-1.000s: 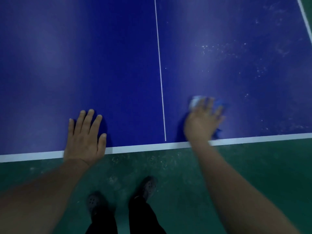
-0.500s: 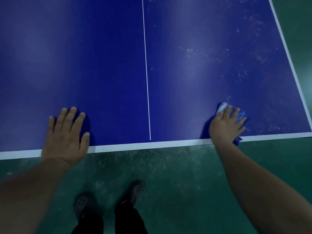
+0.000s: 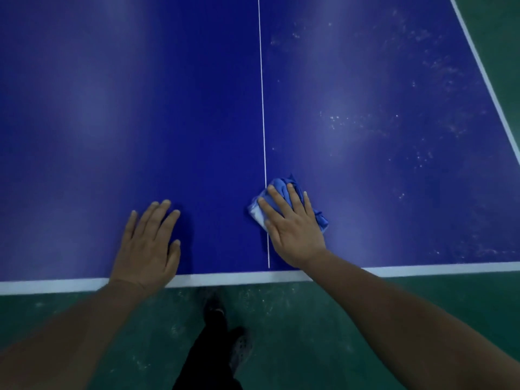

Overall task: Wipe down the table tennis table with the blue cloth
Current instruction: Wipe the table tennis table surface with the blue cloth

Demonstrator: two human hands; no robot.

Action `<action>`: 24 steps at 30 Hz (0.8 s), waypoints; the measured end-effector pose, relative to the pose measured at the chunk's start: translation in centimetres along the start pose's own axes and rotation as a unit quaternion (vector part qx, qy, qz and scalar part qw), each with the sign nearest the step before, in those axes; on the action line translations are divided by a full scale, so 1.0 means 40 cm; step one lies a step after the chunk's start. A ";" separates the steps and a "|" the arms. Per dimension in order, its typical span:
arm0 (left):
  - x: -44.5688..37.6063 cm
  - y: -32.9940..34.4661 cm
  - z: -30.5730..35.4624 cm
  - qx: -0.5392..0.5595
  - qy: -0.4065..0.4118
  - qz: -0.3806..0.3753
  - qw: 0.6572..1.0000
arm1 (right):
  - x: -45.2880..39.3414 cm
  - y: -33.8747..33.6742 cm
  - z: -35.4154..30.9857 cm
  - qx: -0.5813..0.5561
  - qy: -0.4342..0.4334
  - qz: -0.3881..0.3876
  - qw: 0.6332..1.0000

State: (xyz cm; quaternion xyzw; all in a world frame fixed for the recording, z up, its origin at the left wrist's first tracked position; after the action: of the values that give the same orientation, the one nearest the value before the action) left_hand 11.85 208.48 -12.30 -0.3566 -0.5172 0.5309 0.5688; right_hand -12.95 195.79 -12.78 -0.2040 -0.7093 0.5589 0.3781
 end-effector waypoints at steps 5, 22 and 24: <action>-0.198 -0.040 0.037 0.038 -0.023 0.011 0.999 | -0.125 -0.045 0.031 0.002 -0.018 0.000 1.000; -0.632 -0.081 0.124 0.055 -0.080 0.006 0.995 | -0.663 -0.232 0.264 0.013 -0.028 0.000 1.000; -0.637 -0.071 0.128 0.038 -0.067 -0.006 0.997 | -0.738 -0.259 0.285 0.011 -0.035 -0.006 0.999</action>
State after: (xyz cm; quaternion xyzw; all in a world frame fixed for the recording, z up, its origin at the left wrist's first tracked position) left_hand 10.08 182.45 -13.87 -0.2957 -0.5358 0.5692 0.5490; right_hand -1.67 164.47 -13.08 -0.1760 -0.7174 0.5710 0.3581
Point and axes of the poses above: each hand's wrist, its own x-axis away from the middle knuckle, its own y-axis out of the palm, z = x × y, the point moved 8 cm from there along -x, towards the middle knuckle, and after that the axes turned 9 degrees about -z, right-handed, at the moved point
